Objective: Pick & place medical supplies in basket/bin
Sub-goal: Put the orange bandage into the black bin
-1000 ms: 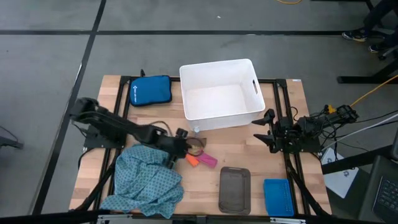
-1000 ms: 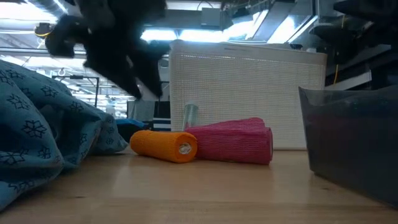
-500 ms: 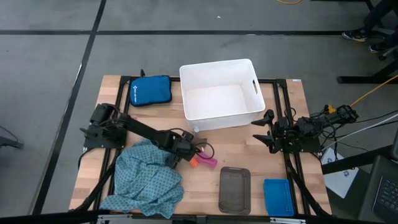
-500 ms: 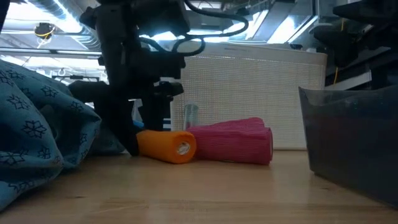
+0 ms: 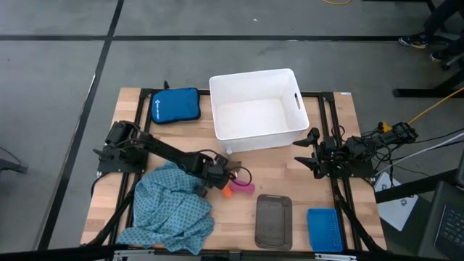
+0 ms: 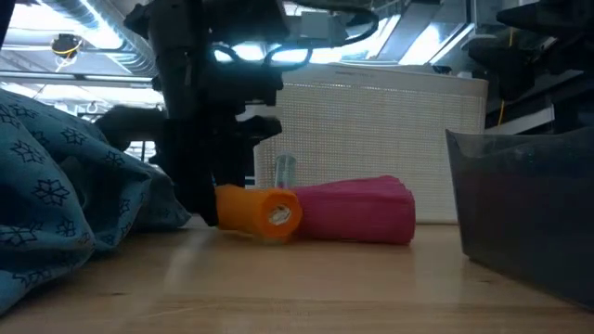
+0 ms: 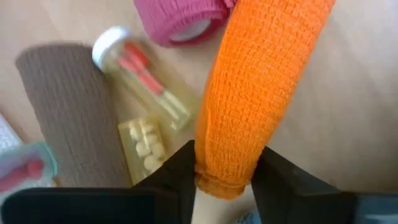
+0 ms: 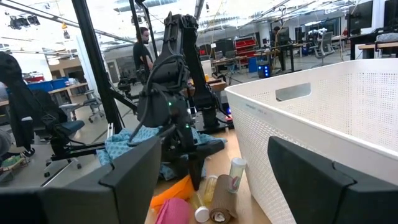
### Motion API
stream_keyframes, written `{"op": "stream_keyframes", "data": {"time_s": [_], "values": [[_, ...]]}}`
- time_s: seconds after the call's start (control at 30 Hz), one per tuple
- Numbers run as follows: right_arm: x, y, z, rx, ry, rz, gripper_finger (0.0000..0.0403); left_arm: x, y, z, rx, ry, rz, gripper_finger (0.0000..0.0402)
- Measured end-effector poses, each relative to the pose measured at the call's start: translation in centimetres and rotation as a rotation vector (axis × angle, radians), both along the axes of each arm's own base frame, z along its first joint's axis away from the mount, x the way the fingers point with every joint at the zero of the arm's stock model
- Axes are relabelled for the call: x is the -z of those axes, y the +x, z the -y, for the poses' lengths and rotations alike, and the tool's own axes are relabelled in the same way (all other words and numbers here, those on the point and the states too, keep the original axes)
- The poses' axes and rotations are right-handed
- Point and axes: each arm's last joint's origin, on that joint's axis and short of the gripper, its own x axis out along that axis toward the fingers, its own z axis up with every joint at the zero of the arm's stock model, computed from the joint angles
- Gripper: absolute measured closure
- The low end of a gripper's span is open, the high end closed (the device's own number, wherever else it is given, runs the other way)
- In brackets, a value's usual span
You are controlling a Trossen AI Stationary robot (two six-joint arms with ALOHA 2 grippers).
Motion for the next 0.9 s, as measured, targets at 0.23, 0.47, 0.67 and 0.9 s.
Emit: {"op": "stream_keyframes", "data": {"time_s": [0.23, 0.47, 0.67, 0.9], "values": [[0.0, 0.0, 0.0, 0.0, -0.001, -0.002, 0.0105, -2.6, 1.2, 0.3, 0.011, -0.006, 0.029, 0.0322], [0.0, 0.0, 0.0, 0.0, -0.001, -0.003, 0.0105, -6.0, 2.4, 0.7, 0.063, -0.021, 0.079, 0.0322], [0.0, 0.0, 0.0, 0.0, -0.001, -0.003, 0.0105, -8.3, 3.5, 0.9, 0.132, -0.091, 0.164, 0.0323], [0.0, 0.0, 0.0, 0.0, -0.002, -0.003, 0.0105, -10.5, 5.5, 0.1, 0.19, -0.04, 0.408, 0.0319]]}}
